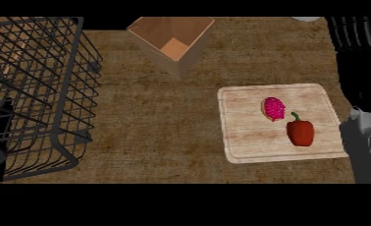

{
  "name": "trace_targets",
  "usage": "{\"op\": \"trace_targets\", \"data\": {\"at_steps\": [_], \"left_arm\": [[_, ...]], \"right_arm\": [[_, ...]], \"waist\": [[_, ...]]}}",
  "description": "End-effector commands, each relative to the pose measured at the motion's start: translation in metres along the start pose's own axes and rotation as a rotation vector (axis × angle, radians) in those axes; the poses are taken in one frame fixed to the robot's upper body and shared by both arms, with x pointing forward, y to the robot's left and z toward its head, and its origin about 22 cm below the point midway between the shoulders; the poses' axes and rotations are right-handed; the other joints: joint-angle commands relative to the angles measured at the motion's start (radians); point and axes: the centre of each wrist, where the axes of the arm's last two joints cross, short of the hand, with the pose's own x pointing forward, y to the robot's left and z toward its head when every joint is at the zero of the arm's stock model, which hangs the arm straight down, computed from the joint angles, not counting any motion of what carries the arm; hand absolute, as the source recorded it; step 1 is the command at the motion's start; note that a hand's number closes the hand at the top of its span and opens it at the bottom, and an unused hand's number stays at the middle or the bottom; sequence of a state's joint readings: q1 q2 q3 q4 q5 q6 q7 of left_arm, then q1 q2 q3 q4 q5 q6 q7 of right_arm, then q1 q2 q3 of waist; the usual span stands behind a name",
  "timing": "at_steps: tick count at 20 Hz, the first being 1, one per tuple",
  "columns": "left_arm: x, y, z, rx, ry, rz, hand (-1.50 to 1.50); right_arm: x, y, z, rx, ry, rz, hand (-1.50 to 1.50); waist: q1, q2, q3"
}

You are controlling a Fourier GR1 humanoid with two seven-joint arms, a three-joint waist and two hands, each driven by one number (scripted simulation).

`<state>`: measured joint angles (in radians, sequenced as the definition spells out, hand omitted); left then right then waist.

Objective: Pick the bell pepper from the cutting board and place it in the cardboard box

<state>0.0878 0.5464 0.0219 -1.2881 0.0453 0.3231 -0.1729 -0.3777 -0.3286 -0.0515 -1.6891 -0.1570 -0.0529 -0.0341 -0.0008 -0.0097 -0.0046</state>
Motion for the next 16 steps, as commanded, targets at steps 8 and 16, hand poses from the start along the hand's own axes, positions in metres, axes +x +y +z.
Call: {"op": "trace_targets", "data": {"at_steps": [8, 16], "left_arm": [[0.047, -0.047, -0.009, -0.176, -0.062, 0.155, 0.00], [0.060, -0.071, 0.004, -0.258, -0.061, 0.198, 0.00]], "right_arm": [[-0.052, -0.083, 0.044, -0.235, 0.304, 0.597, 1.50], [-0.097, -0.070, 0.103, -0.481, 0.286, 0.429, -1.50]], "waist": [[-0.056, 0.040, -0.008], [-0.003, 0.008, 0.006]]}}
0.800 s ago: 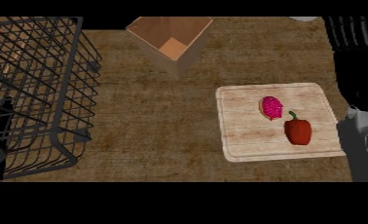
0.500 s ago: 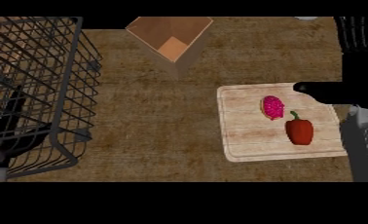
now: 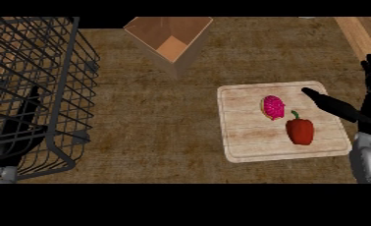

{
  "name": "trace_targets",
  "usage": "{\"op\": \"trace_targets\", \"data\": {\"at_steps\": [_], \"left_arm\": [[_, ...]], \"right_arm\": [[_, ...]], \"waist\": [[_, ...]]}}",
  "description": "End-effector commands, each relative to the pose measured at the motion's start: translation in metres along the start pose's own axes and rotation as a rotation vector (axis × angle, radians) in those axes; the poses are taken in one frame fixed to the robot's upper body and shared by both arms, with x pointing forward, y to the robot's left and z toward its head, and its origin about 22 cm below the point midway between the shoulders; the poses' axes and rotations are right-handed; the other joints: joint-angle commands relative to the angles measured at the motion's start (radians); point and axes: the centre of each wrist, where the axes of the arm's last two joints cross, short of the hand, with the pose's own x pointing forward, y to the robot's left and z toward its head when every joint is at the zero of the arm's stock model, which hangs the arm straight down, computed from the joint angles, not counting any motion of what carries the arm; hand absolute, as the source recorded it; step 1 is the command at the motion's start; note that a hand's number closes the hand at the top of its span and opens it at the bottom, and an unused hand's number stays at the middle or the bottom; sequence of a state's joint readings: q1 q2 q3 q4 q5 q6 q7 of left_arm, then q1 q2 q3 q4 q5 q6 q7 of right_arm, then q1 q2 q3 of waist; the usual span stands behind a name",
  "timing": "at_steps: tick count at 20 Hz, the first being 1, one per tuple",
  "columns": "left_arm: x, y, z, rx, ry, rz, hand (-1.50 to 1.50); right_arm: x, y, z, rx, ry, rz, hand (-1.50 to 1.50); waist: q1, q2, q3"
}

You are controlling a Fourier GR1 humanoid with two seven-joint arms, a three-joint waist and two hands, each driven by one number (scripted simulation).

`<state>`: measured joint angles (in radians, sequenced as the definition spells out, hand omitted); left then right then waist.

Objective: Pick the bell pepper from the cutting board and place it in the cardboard box

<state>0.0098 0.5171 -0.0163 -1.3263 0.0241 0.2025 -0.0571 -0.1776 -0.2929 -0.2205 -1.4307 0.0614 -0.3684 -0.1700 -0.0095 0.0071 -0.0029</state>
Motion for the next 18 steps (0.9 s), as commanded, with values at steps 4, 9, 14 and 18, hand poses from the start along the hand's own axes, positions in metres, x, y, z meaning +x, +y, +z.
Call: {"op": "trace_targets", "data": {"at_steps": [4, 9, 14, 18], "left_arm": [[0.021, -0.044, 0.010, -0.098, -0.046, 0.136, 0.00], [0.030, -0.037, -0.004, -0.107, -0.040, 0.144, 0.00], [0.033, -0.043, -0.002, -0.122, -0.056, 0.131, 0.00], [0.040, -0.053, -0.002, -0.128, -0.053, 0.134, 0.00]], "right_arm": [[-0.009, -0.050, 0.003, 0.205, 0.066, 0.401, -1.50], [0.012, -0.062, -0.002, 0.444, 0.171, 0.649, -1.50], [0.036, -0.061, -0.011, 0.663, 0.332, 0.838, -1.50], [0.053, -0.034, -0.002, 0.758, 0.404, 0.842, -1.50]], "waist": [[0.003, -0.015, 0.001], [-0.007, -0.016, -0.002], [0.005, -0.015, -0.001], [0.011, -0.010, 0.001]]}}
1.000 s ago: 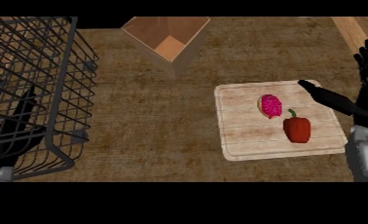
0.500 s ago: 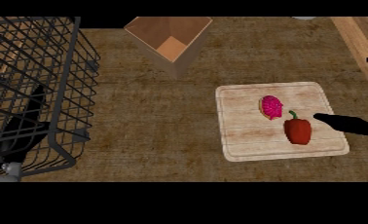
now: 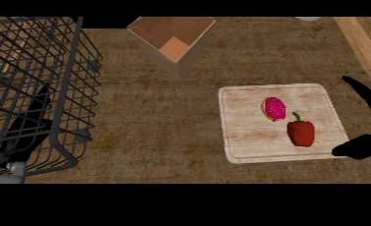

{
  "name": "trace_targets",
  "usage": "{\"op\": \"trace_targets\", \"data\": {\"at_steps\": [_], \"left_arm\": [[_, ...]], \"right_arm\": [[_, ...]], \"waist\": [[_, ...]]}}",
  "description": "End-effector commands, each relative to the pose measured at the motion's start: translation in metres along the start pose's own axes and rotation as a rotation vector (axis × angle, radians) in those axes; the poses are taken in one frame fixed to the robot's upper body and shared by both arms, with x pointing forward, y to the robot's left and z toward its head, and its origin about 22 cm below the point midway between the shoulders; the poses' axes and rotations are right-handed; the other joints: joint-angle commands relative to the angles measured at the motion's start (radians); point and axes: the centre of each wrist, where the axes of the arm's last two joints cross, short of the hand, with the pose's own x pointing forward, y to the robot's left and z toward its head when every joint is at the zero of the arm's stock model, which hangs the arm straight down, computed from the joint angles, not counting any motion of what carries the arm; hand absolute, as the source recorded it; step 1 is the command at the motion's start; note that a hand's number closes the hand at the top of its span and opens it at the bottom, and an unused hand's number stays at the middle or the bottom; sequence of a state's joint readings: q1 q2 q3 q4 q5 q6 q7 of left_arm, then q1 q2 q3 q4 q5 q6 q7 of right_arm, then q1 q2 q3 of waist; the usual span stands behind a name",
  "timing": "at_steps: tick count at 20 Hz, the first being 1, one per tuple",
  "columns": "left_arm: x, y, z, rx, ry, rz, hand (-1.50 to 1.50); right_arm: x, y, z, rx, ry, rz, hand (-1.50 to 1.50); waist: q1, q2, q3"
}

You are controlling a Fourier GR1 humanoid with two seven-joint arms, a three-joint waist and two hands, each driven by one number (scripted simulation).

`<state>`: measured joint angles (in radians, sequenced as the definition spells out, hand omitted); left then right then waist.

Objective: Pick the bell pepper from the cutting board and place it in the cardboard box

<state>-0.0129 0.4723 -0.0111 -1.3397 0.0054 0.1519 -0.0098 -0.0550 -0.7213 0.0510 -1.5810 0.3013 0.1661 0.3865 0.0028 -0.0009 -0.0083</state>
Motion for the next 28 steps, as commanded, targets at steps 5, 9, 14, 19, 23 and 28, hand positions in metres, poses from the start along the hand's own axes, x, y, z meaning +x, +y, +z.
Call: {"op": "trace_targets", "data": {"at_steps": [5, 9, 14, 19, 23, 28], "left_arm": [[0.036, -0.051, 0.003, -0.080, -0.071, 0.108, 0.00], [0.032, -0.056, 0.014, -0.079, -0.073, 0.117, 0.00], [0.036, -0.058, 0.016, -0.064, -0.071, 0.124, 0.00], [0.043, -0.045, 0.008, -0.059, -0.093, 0.102, 0.00], [0.031, -0.057, 0.020, -0.073, -0.070, 0.121, 0.00], [0.035, -0.052, 0.004, -0.061, -0.068, 0.106, 0.00]], "right_arm": [[0.051, 0.022, 0.009, 0.131, 0.114, 0.068, -1.50], [0.048, 0.012, 0.008, 0.109, 0.167, 0.073, -1.50], [0.049, 0.045, 0.018, 0.133, 0.218, 0.100, -1.50], [0.060, 0.045, -0.001, 0.142, 0.240, 0.105, -1.50], [0.049, 0.034, 0.009, 0.125, 0.234, 0.101, -1.50], [0.043, 0.080, 0.003, 0.142, 0.215, 0.102, -1.50]], "waist": [[0.002, -0.001, 0.008], [0.003, -0.002, 0.008], [-0.001, -0.003, 0.009], [0.010, 0.000, 0.009], [0.002, -0.002, 0.009], [0.001, 0.001, 0.009]]}}
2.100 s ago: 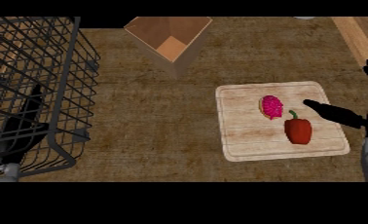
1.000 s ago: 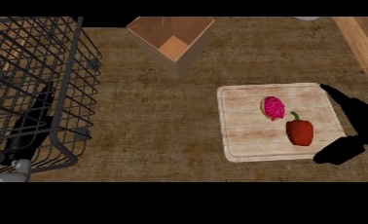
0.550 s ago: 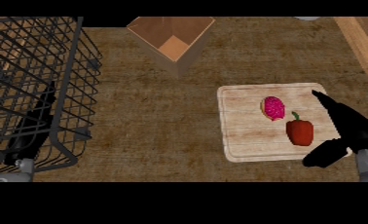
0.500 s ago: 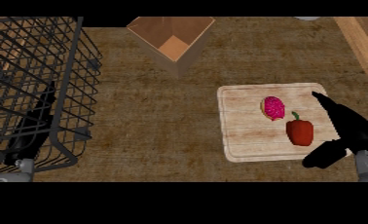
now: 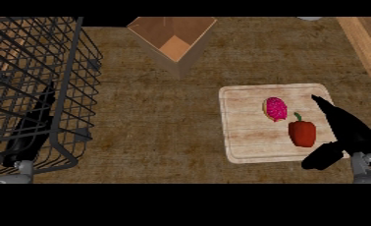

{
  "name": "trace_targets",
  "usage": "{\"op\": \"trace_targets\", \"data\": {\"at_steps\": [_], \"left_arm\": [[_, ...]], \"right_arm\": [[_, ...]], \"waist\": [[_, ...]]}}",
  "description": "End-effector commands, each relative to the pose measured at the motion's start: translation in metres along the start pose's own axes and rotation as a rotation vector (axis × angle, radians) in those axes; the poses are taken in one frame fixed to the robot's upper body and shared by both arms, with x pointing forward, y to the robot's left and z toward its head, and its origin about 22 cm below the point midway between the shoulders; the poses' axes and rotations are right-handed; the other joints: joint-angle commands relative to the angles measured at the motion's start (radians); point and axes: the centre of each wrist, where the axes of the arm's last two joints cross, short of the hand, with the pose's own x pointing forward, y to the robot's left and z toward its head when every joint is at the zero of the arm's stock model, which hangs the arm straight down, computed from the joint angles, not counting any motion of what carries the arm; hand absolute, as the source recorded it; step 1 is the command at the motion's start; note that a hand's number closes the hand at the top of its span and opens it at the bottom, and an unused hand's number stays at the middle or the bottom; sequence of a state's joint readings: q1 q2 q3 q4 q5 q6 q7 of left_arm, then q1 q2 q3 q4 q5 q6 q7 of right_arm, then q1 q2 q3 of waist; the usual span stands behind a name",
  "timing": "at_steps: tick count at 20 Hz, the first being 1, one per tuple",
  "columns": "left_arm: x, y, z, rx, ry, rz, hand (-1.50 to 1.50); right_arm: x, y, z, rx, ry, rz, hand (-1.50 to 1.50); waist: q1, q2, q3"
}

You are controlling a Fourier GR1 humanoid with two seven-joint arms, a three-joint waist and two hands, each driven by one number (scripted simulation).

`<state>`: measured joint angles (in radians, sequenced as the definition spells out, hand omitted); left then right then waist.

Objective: Pick the bell pepper from the cutting board and place it in the cardboard box

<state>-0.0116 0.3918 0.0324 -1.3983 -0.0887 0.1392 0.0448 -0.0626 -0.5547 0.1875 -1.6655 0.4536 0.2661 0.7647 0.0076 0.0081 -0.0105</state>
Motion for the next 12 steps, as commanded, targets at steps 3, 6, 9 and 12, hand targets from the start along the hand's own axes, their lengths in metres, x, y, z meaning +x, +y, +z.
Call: {"op": "trace_targets", "data": {"at_steps": [3, 6, 9, 12], "left_arm": [[0.020, -0.042, 0.010, -0.085, -0.074, 0.099, 0.00], [0.028, -0.042, 0.007, -0.074, -0.093, 0.103, 0.00], [0.029, -0.034, 0.006, -0.084, -0.087, 0.097, 0.00], [0.020, -0.030, 0.012, -0.078, -0.082, 0.111, 0.00]], "right_arm": [[0.016, 0.027, -0.006, -0.003, -0.003, -0.003, -1.50], [-0.009, 0.011, -0.009, -0.007, 0.009, -0.007, -1.50], [0.009, 0.030, -0.013, -0.001, 0.012, -0.015, -1.50], [0.001, 0.013, -0.028, -0.009, 0.001, -0.031, -1.50]], "waist": [[0.000, -0.008, 0.011], [-0.008, -0.010, 0.011], [-0.002, -0.009, 0.011], [0.002, -0.008, 0.011]]}}
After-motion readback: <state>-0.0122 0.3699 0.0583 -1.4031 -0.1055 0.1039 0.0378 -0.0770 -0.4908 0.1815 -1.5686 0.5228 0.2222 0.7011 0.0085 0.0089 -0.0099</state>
